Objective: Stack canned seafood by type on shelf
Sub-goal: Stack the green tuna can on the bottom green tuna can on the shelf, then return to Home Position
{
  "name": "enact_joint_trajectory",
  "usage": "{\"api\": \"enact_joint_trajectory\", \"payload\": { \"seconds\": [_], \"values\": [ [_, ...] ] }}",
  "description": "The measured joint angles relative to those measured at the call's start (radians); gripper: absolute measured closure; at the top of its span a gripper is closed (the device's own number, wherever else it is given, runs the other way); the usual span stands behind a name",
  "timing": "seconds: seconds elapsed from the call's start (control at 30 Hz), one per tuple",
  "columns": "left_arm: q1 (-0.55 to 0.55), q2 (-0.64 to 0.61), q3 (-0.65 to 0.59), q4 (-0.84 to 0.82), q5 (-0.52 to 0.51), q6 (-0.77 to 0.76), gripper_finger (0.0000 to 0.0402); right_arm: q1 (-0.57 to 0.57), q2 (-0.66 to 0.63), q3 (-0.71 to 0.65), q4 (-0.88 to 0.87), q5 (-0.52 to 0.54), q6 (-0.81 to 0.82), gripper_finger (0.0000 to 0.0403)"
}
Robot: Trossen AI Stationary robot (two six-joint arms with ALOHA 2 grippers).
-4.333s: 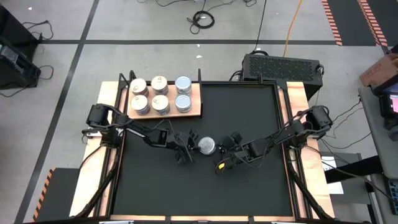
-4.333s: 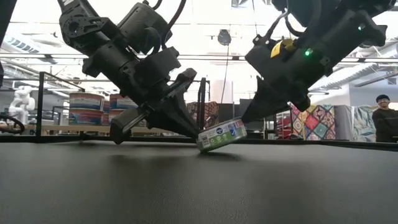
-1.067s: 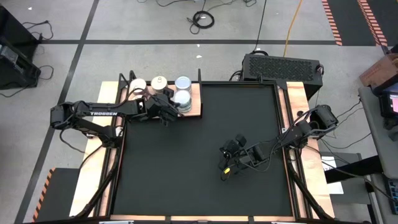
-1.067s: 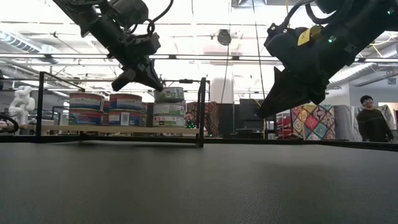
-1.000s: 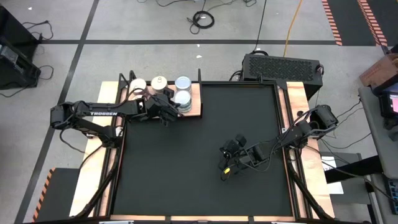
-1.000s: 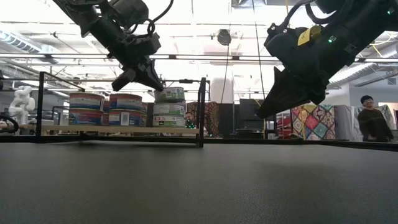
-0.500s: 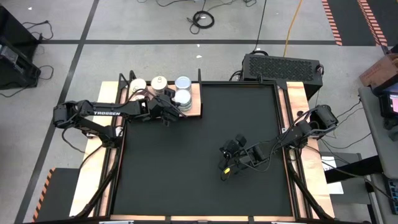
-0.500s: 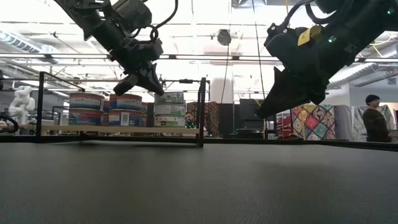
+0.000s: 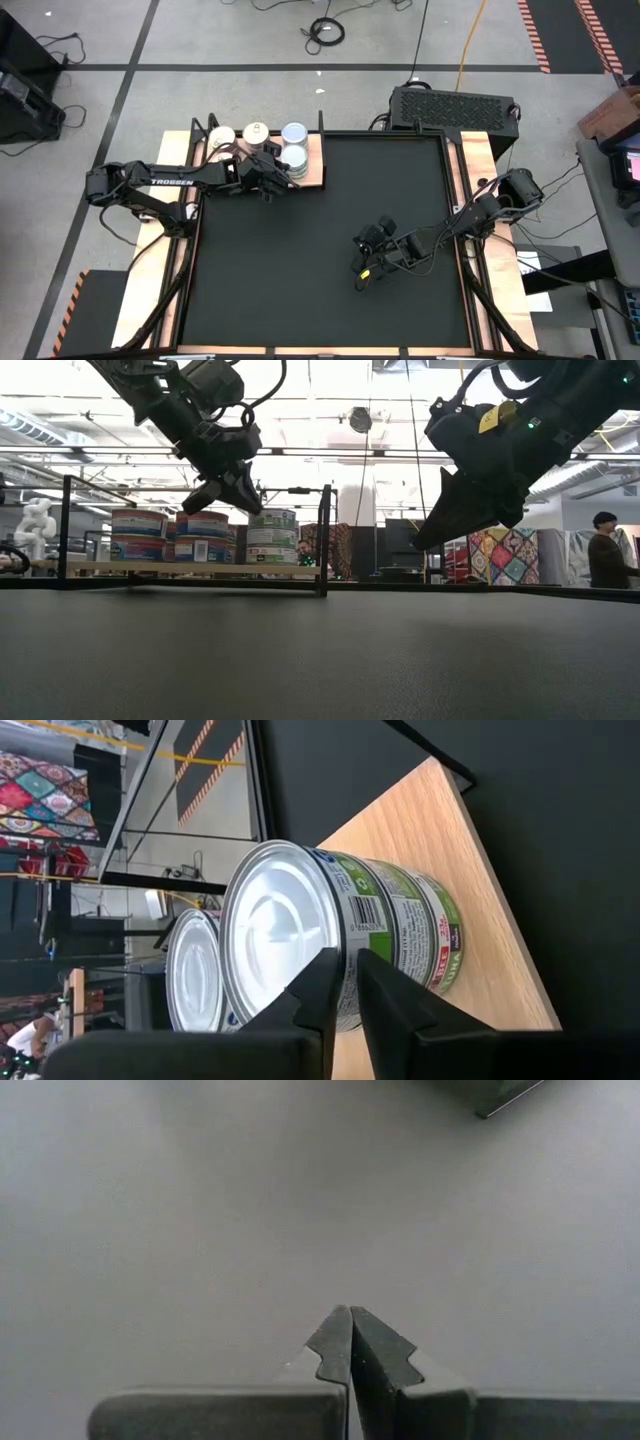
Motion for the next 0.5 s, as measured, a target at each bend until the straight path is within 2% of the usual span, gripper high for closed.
{"api": "enact_joint_trajectory", "payload": {
  "seconds": [0.17, 0.3, 0.5],
  "values": [
    [-0.011, 0.001, -0.001, -0.001, -0.015, -0.001, 0.0347, 0.0, 0.0, 0.0, 0.0, 0.0, 0.0, 0.0403],
    [-0.042, -0.006, -0.002, 0.002, -0.08, 0.0, 0.034, 0.0, 0.0, 0.0, 0.0, 0.0, 0.0, 0.0403],
    [-0.086, -0.065, -0.002, 0.038, -0.122, -0.008, 0.0333, 0.0, 0.0, 0.001, 0.001, -0.001, 0.0, 0.0403]
  ]
}}
